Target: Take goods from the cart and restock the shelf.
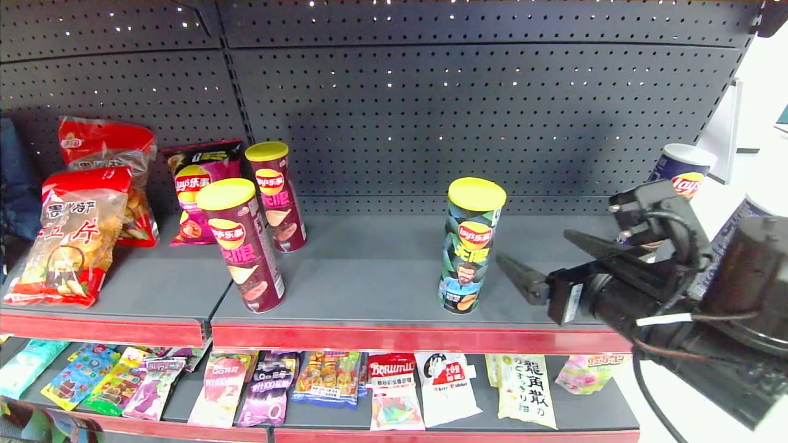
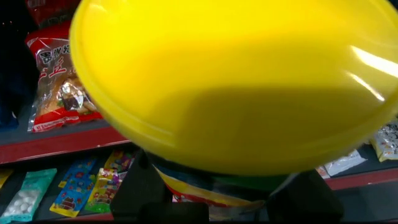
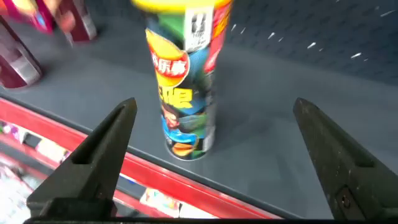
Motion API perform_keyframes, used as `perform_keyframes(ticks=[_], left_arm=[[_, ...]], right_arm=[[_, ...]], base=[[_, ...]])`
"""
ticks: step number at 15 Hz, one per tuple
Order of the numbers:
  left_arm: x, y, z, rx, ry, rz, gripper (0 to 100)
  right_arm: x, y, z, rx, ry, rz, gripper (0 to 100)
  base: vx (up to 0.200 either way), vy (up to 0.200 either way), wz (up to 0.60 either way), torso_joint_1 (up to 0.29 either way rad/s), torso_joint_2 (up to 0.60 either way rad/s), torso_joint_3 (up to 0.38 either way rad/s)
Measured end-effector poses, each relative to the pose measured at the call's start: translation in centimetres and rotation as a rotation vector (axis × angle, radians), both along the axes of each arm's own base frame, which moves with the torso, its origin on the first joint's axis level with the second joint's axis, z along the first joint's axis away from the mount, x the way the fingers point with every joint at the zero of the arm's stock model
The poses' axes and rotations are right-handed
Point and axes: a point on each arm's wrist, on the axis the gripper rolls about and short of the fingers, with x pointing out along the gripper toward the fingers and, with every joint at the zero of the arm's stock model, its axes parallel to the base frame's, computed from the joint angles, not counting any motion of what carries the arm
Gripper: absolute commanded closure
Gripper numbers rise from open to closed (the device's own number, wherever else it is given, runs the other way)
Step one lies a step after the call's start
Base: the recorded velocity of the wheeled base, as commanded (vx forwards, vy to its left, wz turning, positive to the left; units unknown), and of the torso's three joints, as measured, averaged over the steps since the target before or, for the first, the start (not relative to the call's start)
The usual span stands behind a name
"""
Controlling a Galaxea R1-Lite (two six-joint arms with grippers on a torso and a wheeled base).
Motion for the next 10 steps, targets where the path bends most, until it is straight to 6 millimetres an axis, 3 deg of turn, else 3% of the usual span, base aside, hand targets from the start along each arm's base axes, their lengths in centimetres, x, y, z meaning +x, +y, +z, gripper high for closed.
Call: perform_keyframes(ticks=[3, 10], left_arm=[[0.1, 0.0, 0.0, 0.001, 0.006, -0.001, 100], [0.5, -0.1, 0.1, -0.021, 0.025, -0.047, 100]], right_arm=[[-1.5, -4.0, 1.4, 0.039, -0.064, -0.102, 0], [-7.2, -12.6, 0.8, -0.039, -0.059, -0.246, 0]], base=[[0.0, 0.0, 0.0, 0.0, 0.0, 0.0], [0.0, 0.0, 0.0, 0.0, 0.0, 0.0]])
